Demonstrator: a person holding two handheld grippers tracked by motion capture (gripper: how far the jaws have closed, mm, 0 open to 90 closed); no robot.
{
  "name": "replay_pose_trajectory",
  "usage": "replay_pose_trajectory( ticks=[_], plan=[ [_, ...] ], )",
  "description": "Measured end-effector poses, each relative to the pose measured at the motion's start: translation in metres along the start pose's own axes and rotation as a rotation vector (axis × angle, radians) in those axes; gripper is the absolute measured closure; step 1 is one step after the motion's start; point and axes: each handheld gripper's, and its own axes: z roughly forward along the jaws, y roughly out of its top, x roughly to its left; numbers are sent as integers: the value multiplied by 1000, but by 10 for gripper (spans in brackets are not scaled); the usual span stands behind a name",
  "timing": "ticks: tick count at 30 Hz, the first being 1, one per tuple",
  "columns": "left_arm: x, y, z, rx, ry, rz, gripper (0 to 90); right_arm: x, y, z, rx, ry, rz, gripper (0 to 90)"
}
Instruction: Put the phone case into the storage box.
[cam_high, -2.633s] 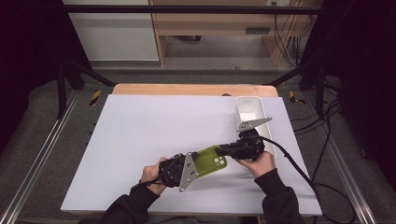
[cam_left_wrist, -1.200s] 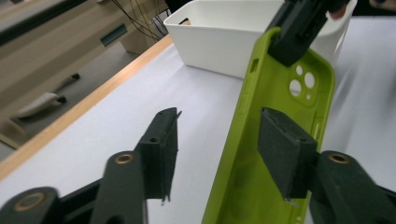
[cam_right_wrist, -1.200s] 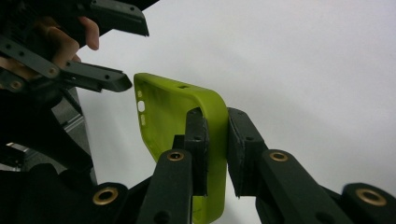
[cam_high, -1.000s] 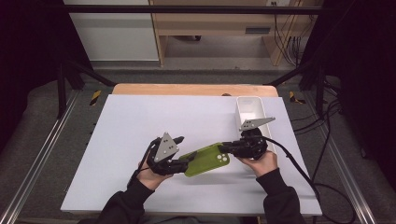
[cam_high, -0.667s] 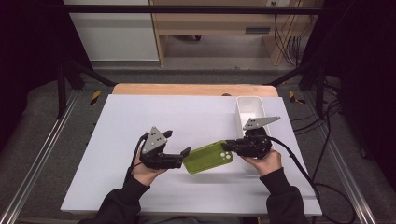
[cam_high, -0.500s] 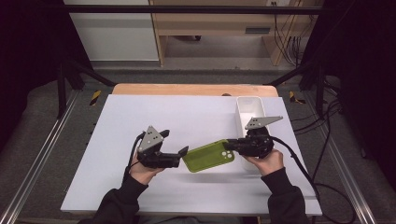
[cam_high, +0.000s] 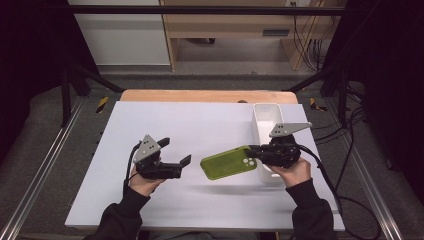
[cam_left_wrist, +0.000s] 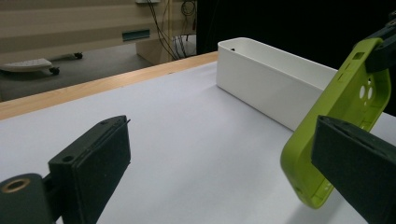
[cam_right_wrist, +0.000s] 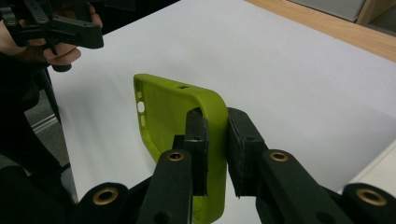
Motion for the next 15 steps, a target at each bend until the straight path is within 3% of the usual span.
replay_pose_trajectory(
  ticks=[15],
  plan=[
    [23, -19, -14, -8, 46, -12, 37, 2, 10, -14, -4, -50, -51, 797]
  ],
)
